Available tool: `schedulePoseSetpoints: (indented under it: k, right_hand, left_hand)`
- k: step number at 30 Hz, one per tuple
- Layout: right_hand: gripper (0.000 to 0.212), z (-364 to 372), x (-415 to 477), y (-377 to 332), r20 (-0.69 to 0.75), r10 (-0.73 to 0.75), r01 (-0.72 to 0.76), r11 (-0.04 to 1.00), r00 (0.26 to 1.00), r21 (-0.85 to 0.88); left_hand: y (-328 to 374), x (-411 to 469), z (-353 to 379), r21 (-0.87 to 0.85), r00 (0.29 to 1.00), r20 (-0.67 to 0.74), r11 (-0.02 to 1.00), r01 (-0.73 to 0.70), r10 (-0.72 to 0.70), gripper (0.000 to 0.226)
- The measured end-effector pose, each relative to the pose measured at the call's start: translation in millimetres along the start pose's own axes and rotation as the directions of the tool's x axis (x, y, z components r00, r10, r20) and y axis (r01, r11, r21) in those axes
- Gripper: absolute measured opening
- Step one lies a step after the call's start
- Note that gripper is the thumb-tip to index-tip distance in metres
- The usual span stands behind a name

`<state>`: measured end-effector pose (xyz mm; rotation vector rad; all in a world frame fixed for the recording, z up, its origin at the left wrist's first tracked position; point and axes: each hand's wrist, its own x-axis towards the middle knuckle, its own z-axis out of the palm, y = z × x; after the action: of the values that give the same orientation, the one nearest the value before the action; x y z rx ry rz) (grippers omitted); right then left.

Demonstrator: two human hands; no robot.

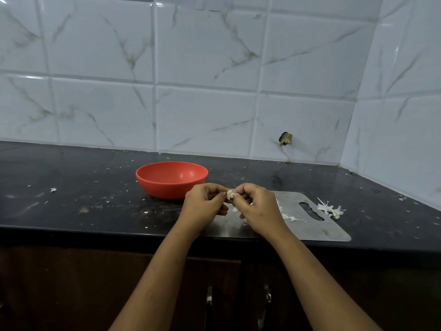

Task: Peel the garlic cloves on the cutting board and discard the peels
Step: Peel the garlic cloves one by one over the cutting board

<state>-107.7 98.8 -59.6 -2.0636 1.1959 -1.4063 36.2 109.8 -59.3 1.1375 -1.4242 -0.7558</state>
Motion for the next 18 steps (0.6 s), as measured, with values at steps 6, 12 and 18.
schedulePoseSetpoints:
  k: [6, 12, 18]
  right_hand:
    - [0.012, 0.7, 0.7, 0.0, 0.03, 0.011, -0.01, 0.999, 0.999, -0.034]
    - [0.013, 0.8, 0.3, 0.8, 0.022, 0.013, -0.011, 0.998, 1.0, -0.054]
    - [0.011, 0.3, 1.2, 0.4, 0.03, -0.008, 0.009, 0.999, 1.0, -0.046]
  left_hand:
    - [3.8, -2.5, 2.6, 0.017, 0.998, -0.064, 1.0, -0.021, 0.022, 0.009]
    - [3.7, -2.2, 2.7, 0.036, 0.996, -0.087, 0.999, -0.018, 0.022, 0.006]
    - [4.4, -2.1, 0.5, -0.067, 0.999, -0.052, 0.998, 0.003, -0.007, 0.003]
